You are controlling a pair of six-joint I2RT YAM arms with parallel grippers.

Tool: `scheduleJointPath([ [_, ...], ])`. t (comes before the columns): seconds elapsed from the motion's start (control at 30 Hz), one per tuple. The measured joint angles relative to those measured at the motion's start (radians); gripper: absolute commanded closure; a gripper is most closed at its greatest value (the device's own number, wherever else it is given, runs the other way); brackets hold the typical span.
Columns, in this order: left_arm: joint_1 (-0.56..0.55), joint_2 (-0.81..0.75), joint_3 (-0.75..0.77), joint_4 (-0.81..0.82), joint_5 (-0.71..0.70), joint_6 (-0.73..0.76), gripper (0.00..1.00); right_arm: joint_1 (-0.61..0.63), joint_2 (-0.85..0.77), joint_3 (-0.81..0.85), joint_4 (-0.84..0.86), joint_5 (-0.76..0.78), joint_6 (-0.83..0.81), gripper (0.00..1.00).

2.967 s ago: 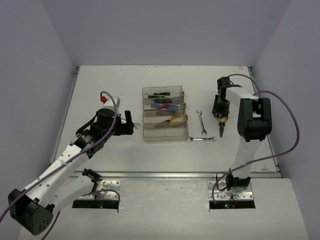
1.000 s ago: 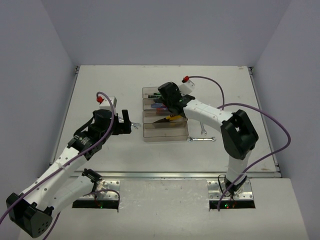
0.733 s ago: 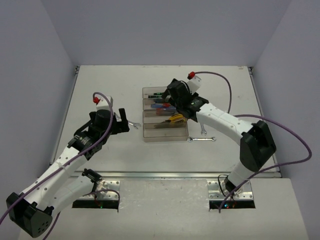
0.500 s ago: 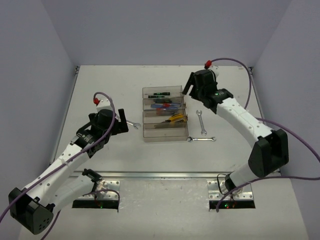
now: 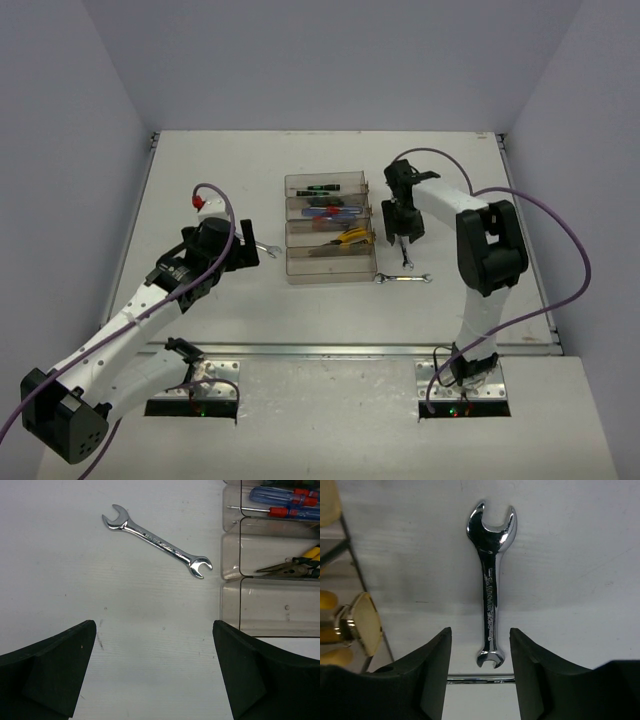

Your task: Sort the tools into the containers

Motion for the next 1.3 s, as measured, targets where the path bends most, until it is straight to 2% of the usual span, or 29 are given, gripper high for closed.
scheduleJointPath([
  [0.17, 0.0, 0.0, 0.0, 0.001, 0.009, 0.005, 0.0, -0.032, 0.066, 0.015, -0.039, -0.042, -0.051, 0.52],
  [0.43, 0.0, 0.0, 0.0, 0.004, 0.018, 0.008, 0.0, -0.081, 0.133, 0.089, -0.054, -0.128, -0.127, 0.63],
  [0.63, 0.0, 0.0, 0.0, 0.007, 0.028, 0.012, 0.0, -0.091, 0.156, 0.119, -0.075, -0.144, -0.15, 0.79],
  [0.67, 0.0, 0.0, 0.0, 0.007, 0.031, 0.013, 0.0, -0.091, 0.156, 0.119, -0.075, -0.145, -0.151, 0.84],
  [0.7, 0.0, 0.0, 0.0, 0.007, 0.034, 0.015, 0.0, -0.091, 0.156, 0.119, -0.074, -0.147, -0.152, 0.94],
  [0.73, 0.0, 0.0, 0.0, 0.007, 0.036, 0.016, 0.0, -0.091, 0.156, 0.119, -0.074, -0.147, -0.152, 0.99],
  [1.07, 0.0, -0.001, 0.0, 0.008, 0.052, 0.024, 0.0, -0.09, 0.118, 0.075, -0.044, -0.142, -0.148, 1.0],
  [1.3, 0.0, -0.002, 0.0, 0.011, 0.059, 0.031, 0.0, -0.088, -0.05, 0.029, -0.041, -0.143, -0.147, 1.0],
])
